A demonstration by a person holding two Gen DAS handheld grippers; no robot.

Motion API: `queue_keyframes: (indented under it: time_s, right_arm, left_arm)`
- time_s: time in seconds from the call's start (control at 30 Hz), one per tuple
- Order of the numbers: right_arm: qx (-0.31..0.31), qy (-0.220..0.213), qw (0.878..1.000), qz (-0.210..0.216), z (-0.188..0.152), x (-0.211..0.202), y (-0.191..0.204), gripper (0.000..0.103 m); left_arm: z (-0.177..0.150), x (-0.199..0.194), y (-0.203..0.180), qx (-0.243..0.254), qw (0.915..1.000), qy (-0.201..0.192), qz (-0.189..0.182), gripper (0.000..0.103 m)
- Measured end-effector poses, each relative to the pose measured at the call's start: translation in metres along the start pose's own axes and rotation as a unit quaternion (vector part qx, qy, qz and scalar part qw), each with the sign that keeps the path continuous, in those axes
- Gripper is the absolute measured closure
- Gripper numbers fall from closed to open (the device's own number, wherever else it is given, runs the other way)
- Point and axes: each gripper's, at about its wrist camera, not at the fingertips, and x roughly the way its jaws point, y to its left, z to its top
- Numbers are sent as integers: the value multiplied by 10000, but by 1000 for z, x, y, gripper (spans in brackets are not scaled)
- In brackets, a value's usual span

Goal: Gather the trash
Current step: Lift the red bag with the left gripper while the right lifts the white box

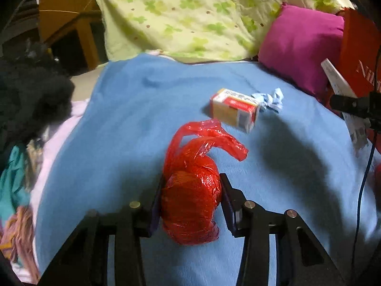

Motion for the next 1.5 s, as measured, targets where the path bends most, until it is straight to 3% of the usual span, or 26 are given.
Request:
queue_keyframes:
  time_s: [0.37, 0.67, 0.97, 1.17, 1.5]
  right_arm:
    - [-64, -1006, 9921, 747, -36, -91, -4, 58]
    - [-166, -1461, 9843, 972, -59, -137, -12, 58]
    - [-327, -1470, 9824, 1107, -80, -150, -11, 58]
    - [-403, -1316, 9850, 1042, -86, -155, -7, 58]
    - [-565, -1392, 9837, 987, -67, -205, 4, 58]
  left_arm:
    - [2, -100, -26, 347, 9954, -658, 599, 57]
    - [8, -142, -48, 476, 9934, -798, 676, 57]
    - [8, -161, -57, 482, 9939, -788, 597, 57]
    - [7, -160, -55, 370, 9964, -544, 529, 57]
    - [9, -171, -70, 455, 9968, -471, 467, 56]
